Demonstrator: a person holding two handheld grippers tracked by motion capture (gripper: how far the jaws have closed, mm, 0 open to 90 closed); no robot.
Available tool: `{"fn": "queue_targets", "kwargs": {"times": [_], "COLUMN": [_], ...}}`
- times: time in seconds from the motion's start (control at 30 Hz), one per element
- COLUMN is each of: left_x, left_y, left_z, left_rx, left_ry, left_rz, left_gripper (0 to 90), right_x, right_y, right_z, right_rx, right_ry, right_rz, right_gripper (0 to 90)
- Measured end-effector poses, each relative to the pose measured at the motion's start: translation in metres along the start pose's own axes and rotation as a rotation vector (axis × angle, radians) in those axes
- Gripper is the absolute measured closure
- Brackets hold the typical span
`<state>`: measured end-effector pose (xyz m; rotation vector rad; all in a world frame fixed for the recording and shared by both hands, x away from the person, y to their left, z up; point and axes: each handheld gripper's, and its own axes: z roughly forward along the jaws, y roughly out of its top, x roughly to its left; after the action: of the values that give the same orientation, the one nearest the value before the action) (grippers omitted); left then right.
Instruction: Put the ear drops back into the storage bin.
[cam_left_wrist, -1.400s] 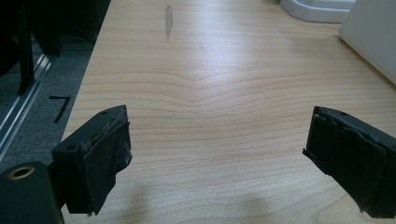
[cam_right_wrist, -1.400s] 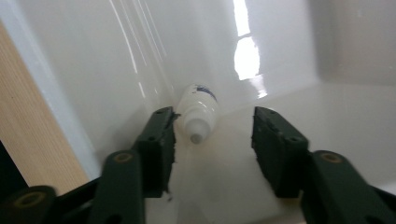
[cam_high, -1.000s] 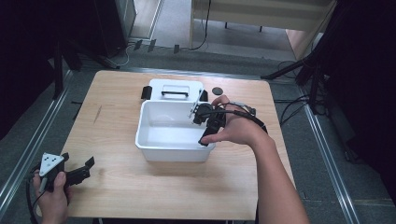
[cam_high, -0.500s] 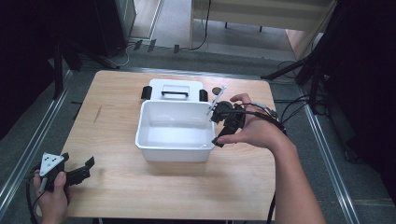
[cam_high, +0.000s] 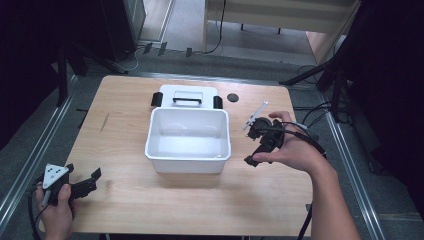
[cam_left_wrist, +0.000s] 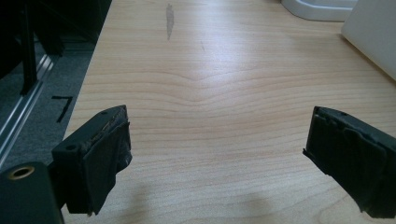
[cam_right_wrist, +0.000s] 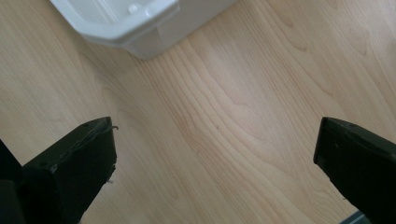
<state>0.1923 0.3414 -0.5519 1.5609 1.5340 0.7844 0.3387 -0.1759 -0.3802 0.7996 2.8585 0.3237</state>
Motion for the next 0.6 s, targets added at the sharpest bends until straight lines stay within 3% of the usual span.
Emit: {"fn": "queue_targets", "kwargs": {"times": [0.6], "left_x": [0.0], "left_y": [0.0], "left_z": [0.0], "left_rx": [-0.001], "left_ry": [0.003], "left_rz": [0.003], "left_gripper": [7.2], "right_x": [0.002], "right_y": [-0.073], "right_z": [0.032], "right_rx": [-0.04], "right_ry": [-0.005], "right_rz": [0.122], "right_gripper": [0.0]}}
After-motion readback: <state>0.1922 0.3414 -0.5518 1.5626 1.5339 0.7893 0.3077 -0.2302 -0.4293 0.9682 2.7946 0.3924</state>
